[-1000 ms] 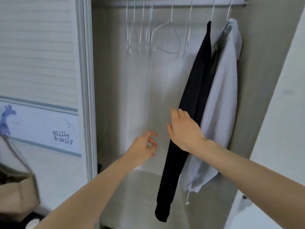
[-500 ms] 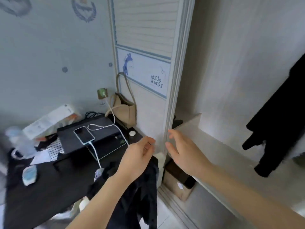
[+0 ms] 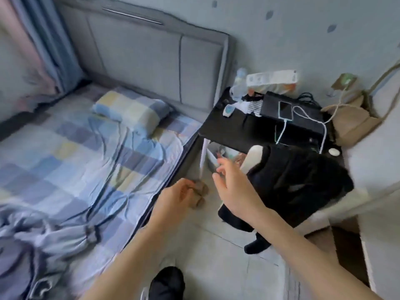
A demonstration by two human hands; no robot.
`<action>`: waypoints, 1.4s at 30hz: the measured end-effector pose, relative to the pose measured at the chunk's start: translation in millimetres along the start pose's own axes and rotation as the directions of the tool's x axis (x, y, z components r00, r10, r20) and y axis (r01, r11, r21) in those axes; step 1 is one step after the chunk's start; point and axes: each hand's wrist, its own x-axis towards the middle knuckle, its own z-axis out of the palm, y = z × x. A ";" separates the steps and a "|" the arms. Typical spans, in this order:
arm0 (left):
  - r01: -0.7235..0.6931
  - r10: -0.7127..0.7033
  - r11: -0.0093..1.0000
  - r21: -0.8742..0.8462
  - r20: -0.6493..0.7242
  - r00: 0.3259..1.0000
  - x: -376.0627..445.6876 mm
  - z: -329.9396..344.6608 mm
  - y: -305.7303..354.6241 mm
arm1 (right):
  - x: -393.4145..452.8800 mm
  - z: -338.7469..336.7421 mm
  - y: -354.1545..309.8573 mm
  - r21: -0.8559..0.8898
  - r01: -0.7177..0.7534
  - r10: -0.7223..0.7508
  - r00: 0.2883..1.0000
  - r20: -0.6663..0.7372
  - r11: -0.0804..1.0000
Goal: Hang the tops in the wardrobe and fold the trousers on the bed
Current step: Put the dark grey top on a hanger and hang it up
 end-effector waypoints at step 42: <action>0.930 -0.876 0.342 -0.132 -0.403 0.265 -278.3 -410.8 -737.7 | -54.2 811.0 -271.4 -0.264 0.149 0.192 0.376 0.906 0.953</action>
